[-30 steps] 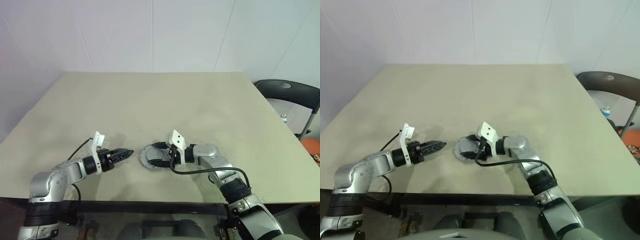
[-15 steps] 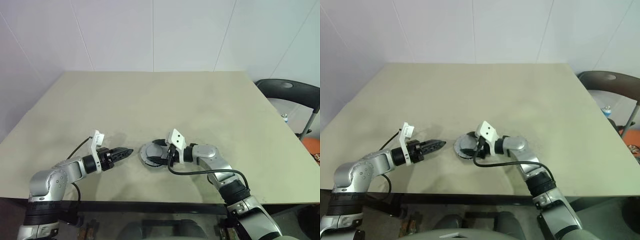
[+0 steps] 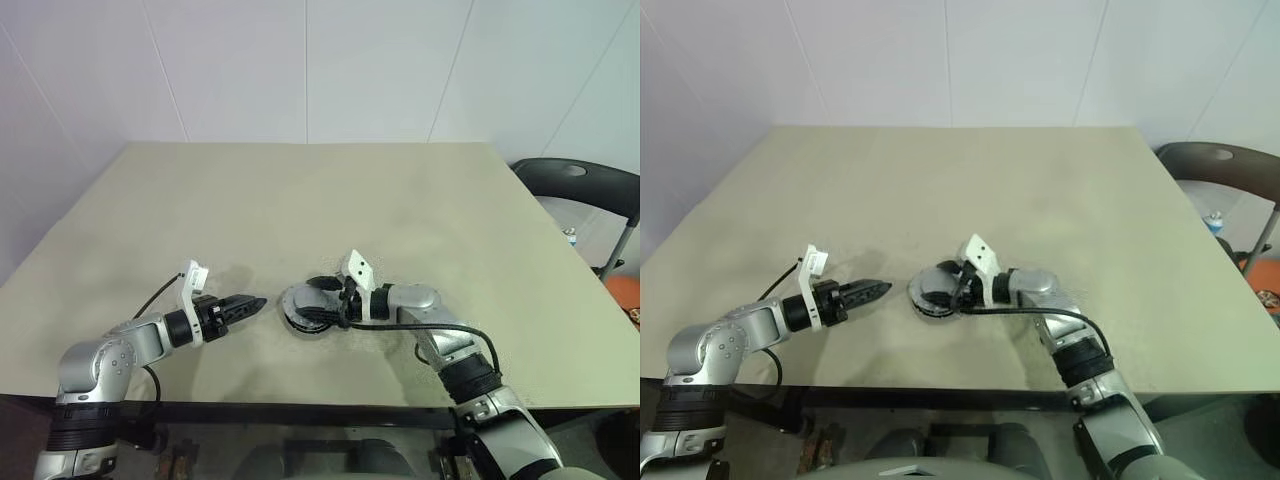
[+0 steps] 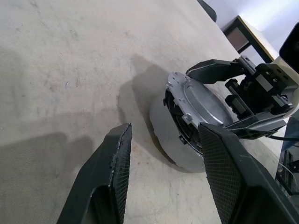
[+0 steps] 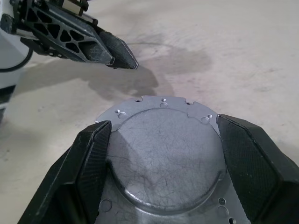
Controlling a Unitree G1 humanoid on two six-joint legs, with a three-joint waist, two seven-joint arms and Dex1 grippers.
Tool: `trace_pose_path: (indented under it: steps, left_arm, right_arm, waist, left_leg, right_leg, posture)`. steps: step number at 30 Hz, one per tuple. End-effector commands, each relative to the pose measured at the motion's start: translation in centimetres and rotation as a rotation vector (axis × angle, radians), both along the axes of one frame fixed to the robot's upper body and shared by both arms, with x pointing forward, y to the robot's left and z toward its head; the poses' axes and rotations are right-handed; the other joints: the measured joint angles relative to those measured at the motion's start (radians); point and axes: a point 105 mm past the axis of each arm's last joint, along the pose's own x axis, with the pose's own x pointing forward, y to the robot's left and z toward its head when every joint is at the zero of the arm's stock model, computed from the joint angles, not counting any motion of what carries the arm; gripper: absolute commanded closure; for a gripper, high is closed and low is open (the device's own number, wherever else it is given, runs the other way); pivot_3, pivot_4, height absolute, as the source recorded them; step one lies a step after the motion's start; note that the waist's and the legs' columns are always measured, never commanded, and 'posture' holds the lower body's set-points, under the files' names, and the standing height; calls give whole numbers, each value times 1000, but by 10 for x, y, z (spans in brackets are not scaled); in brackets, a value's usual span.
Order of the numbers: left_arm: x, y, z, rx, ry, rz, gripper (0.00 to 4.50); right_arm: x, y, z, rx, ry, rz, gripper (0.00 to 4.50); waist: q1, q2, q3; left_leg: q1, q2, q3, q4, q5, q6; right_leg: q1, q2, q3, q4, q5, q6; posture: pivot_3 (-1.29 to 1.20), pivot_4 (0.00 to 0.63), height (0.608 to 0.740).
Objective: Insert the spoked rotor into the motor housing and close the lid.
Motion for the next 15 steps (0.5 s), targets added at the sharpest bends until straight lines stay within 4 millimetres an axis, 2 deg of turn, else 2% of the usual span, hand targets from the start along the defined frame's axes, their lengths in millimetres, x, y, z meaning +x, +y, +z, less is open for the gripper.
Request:
trace_pose_path:
  steps: [1, 15]
  left_arm:
    - [2, 1, 11, -8, -47, 1, 2074]
    - [0, 3, 11, -8, -44, 12, 2074]
  right_arm:
    - [3, -2, 9, -14, -61, 13, 1233]
    - [-7, 2, -7, -107, -136, 88, 1233]
  waist:
    - [0, 0, 0]
    - [-1, 0, 0]
  left_leg:
    - [0, 0, 0, 0, 0, 0]
    - [0, 0, 0, 0, 0, 0]
  right_leg:
    - [0, 0, 0, 0, 0, 0]
    - [0, 0, 0, 0, 0, 0]
  posture:
    - [0, 0, 740]
    - [0, 0, 740]
